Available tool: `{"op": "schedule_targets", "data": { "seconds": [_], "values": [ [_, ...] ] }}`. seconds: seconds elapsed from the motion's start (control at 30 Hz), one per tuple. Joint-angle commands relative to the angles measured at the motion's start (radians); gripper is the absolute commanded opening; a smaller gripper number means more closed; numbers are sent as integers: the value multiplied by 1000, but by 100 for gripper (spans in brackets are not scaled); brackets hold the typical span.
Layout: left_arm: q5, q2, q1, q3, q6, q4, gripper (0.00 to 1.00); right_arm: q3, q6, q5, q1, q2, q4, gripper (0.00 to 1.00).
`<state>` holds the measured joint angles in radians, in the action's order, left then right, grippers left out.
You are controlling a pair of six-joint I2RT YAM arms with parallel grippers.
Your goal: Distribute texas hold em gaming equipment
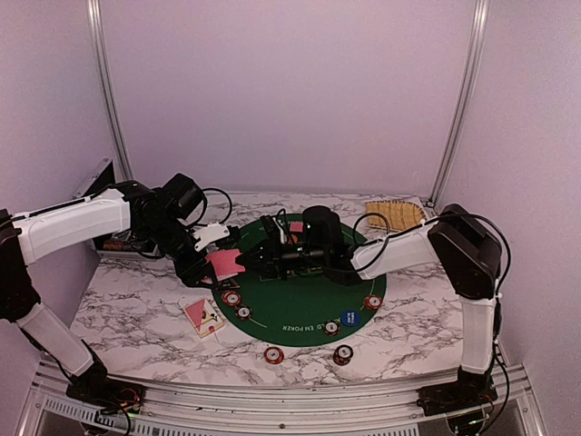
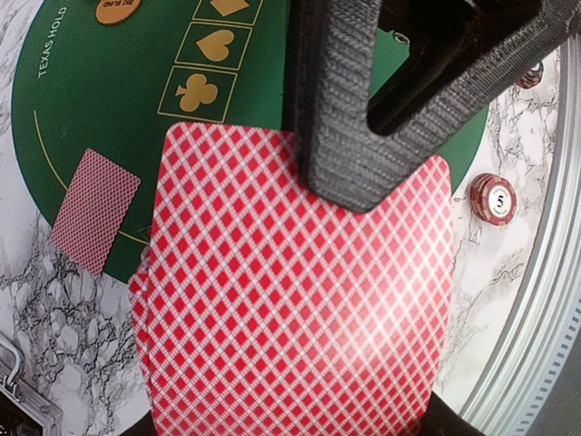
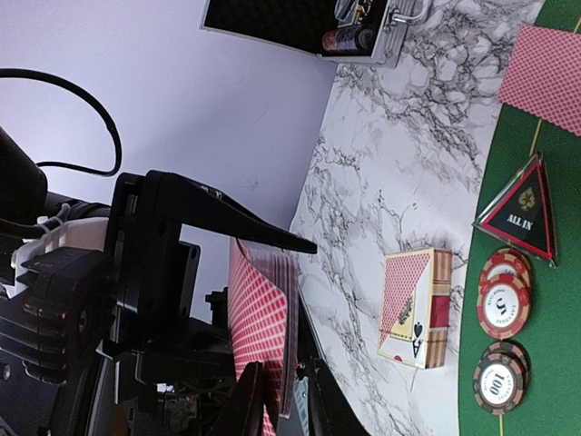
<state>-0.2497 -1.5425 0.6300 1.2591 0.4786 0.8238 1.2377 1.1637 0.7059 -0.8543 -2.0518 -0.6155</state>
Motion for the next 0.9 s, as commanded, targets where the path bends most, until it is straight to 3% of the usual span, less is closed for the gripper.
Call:
{"op": "schedule_targets", "data": {
  "seconds": [0.0,0.3,0.57,0.87],
  "values": [
    [0,26,-4,-3,7,-6,0,-24,77,33,6,33,-109,16],
    [7,25,-9,-11,12,-6,0,-39,121,50,15,54,-169,0],
    [10,27,-13,-17,13,-6,0,-72,77,61,49,107,-94,0],
    [10,35,-19,-27,17,-6,0,-266,28,82,158,257,-17,0]
  ]
}}
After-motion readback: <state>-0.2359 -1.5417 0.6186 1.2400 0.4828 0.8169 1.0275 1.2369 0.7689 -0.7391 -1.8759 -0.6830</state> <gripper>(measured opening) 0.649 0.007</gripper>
